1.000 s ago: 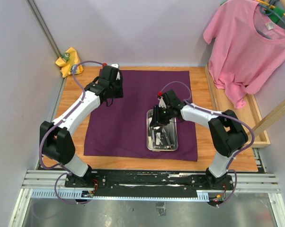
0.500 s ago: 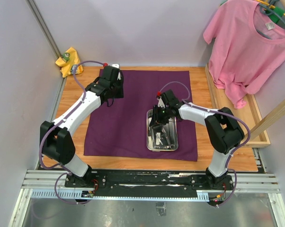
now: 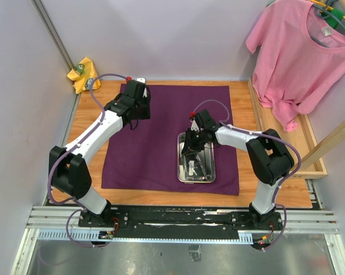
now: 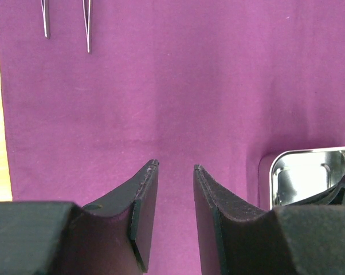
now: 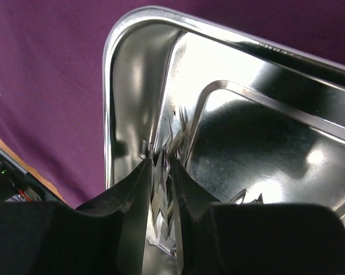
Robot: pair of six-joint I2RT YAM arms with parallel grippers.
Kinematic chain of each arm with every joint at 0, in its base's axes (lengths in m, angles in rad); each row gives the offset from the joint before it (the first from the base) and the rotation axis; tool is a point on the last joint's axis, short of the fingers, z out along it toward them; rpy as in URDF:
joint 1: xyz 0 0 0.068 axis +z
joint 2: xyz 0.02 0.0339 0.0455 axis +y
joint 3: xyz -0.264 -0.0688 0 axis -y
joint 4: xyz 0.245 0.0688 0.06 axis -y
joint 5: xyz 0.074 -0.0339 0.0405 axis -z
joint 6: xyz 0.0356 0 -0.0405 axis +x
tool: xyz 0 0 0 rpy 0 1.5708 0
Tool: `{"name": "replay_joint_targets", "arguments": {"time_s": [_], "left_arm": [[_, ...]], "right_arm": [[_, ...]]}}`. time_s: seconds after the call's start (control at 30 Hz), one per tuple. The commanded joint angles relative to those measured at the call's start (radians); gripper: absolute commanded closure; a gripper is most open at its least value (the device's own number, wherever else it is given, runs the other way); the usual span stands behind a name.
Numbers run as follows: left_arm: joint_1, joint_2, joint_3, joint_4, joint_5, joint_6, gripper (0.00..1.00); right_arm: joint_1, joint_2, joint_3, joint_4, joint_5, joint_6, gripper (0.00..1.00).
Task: Open and lay out the surgical kit
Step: Pick up the medical item from the container.
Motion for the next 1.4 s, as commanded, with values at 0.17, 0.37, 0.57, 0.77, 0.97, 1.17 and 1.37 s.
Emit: {"name": "replay_joint_targets", "arguments": {"time_s": [0.17, 0.37, 0.57, 0.77, 0.97, 1.17, 1.37], "left_arm": [[-0.014, 0.006, 0.006, 0.020, -0.008, 0.011, 0.65], [-0.017, 0.007, 0.003, 0.020, -0.008, 0.012, 0.65], [-0.022, -0.006, 0.003, 0.019, -0.008, 0.012, 0.65], [-0.028, -0.025, 0.009, 0.016, -0.001, 0.009, 0.65], [-0.043, -0.045, 0.010, 0.005, 0.011, 0.002, 0.65], [-0.089, -0.075, -0.006, -0.010, 0.021, -0.020, 0.65], [-0.201, -0.084, 0.004, -0.038, 0.054, -0.021, 0.58]], "right_arm": [[0.012, 0.029, 0.019, 0.005, 0.005, -0.017, 0.81], [0.012, 0.027, 0.010, 0.016, -0.010, -0.013, 0.98], [0.009, -0.028, -0.003, 0.010, -0.024, -0.004, 0.99], [-0.022, -0.109, -0.010, 0.012, -0.077, 0.024, 0.99], [-0.065, -0.193, -0.019, 0.020, -0.124, 0.064, 0.99], [-0.119, -0.255, -0.030, 0.007, -0.073, 0.171, 0.99], [-0.151, -0.250, 0.047, -0.126, 0.074, 0.277, 0.99]]}}
